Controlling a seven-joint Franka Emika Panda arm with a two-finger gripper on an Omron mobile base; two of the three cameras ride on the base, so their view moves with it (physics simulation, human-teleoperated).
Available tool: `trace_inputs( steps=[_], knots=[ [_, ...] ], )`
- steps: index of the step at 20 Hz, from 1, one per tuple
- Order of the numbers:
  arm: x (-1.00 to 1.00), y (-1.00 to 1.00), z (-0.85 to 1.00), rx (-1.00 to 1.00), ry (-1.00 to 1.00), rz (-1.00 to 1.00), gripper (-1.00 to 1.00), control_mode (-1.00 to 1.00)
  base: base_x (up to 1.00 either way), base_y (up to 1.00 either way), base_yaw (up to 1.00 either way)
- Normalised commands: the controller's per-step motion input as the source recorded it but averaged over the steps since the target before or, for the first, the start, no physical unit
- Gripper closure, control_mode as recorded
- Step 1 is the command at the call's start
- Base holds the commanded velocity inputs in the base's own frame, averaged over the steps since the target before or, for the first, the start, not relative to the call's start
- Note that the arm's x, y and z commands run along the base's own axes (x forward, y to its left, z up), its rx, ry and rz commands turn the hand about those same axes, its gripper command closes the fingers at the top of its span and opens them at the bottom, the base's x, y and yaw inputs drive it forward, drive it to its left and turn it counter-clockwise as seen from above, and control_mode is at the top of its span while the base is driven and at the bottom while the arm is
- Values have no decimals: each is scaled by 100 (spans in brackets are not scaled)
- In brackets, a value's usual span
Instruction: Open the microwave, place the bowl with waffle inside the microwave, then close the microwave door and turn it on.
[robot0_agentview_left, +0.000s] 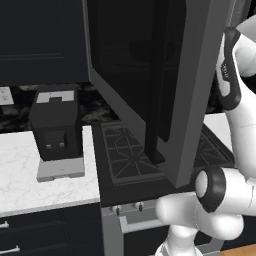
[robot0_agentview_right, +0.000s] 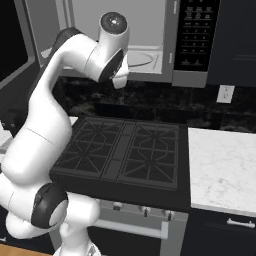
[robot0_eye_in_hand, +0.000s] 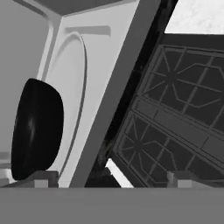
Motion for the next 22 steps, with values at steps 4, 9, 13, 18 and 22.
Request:
trace_inputs(
  steps=[4,9,13,18,22],
  knots=[
    [-100,-2,0,13,0,1,-100,-100,0,0,0],
    [-100,0,0,11,0,2,-100,-100,0,0,0],
    [-100,16,-8,2,-13,-1,-100,-100,0,0,0],
    [-100,53,-3,0,-26,-10,-100,-100,0,0,0],
    [-100,58,-2,0,-44,-18,-100,-100,0,0,0]
  ],
)
